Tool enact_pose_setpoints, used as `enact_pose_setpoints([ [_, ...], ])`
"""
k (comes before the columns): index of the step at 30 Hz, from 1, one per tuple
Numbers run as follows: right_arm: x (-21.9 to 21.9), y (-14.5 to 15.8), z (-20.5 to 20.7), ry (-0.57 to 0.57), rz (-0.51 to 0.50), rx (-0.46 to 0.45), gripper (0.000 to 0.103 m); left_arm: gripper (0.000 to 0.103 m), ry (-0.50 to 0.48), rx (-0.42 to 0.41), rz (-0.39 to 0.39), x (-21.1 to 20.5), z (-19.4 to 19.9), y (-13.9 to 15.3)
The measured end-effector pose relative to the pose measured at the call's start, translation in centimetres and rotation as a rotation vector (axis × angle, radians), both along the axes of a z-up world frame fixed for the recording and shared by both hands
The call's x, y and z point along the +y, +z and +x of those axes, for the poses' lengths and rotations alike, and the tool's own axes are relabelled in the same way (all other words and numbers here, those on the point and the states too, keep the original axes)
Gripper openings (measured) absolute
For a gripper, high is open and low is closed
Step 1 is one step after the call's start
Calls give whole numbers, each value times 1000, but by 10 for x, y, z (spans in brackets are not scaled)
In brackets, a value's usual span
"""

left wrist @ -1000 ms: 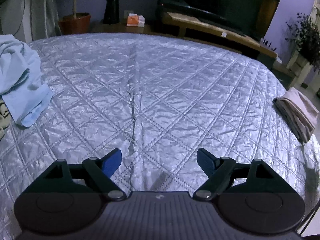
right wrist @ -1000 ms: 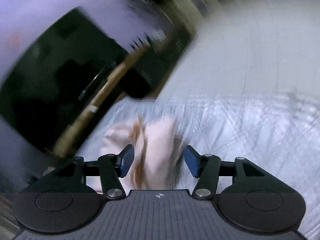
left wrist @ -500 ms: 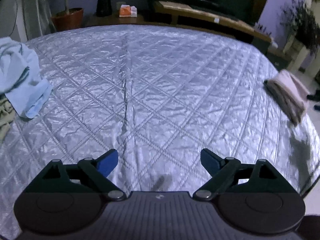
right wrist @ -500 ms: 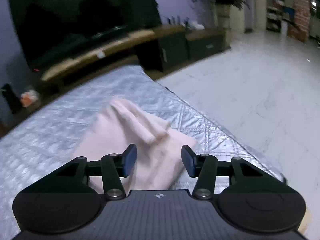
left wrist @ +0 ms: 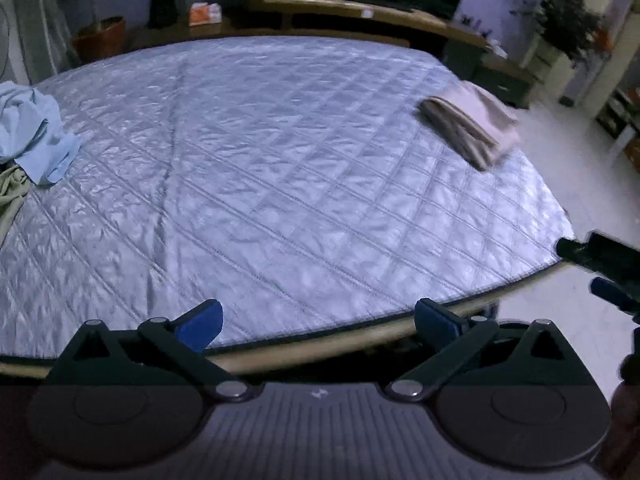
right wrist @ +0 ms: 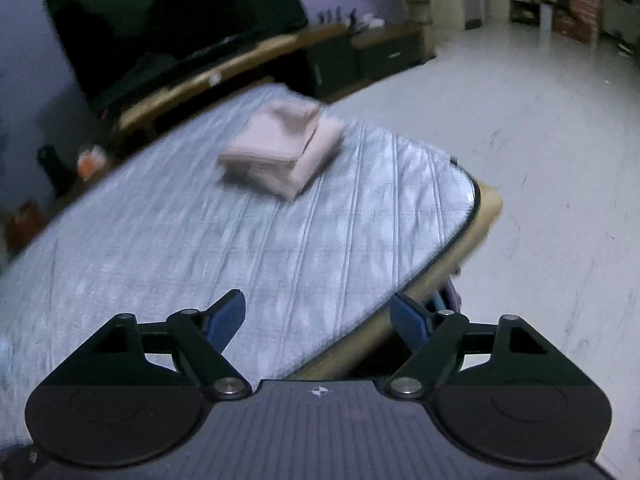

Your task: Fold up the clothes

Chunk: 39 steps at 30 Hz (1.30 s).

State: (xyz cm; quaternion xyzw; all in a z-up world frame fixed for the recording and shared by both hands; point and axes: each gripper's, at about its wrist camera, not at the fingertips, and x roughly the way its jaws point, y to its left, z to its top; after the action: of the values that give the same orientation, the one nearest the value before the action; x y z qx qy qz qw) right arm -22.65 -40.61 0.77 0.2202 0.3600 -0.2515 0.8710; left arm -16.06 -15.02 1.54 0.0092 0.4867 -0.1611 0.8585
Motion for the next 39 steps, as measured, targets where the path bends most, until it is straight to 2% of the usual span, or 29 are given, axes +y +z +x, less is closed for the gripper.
enact_pose_setpoints([
  [4,18,9,-27,18,2,-1,86,102,-21,-27,25,-11,-34,17],
  [6,29,9,-33,63,23,35,86,102,-17,-48,54,-12,-47,28],
  [10,52,16,-48,131,19,24,86,102,-6,-64,59,-8,-65,47],
  [15,72,24,-62,178,-57,12,90,102,-5,-98,76,-1,-97,64],
  [23,101,38,-85,243,-183,-9,90,101,-57,-122,119,-6,-142,79],
  [26,102,42,-98,236,-177,-7,91,102,-67,-142,123,-8,-155,87],
  [29,97,47,-113,200,-152,7,92,102,-68,-143,79,-4,-166,94],
  [33,88,53,-134,156,-86,-5,92,102,-71,-190,89,-1,-183,105],
  [39,92,64,-156,150,-90,6,92,102,-23,-215,76,18,-199,115],
])
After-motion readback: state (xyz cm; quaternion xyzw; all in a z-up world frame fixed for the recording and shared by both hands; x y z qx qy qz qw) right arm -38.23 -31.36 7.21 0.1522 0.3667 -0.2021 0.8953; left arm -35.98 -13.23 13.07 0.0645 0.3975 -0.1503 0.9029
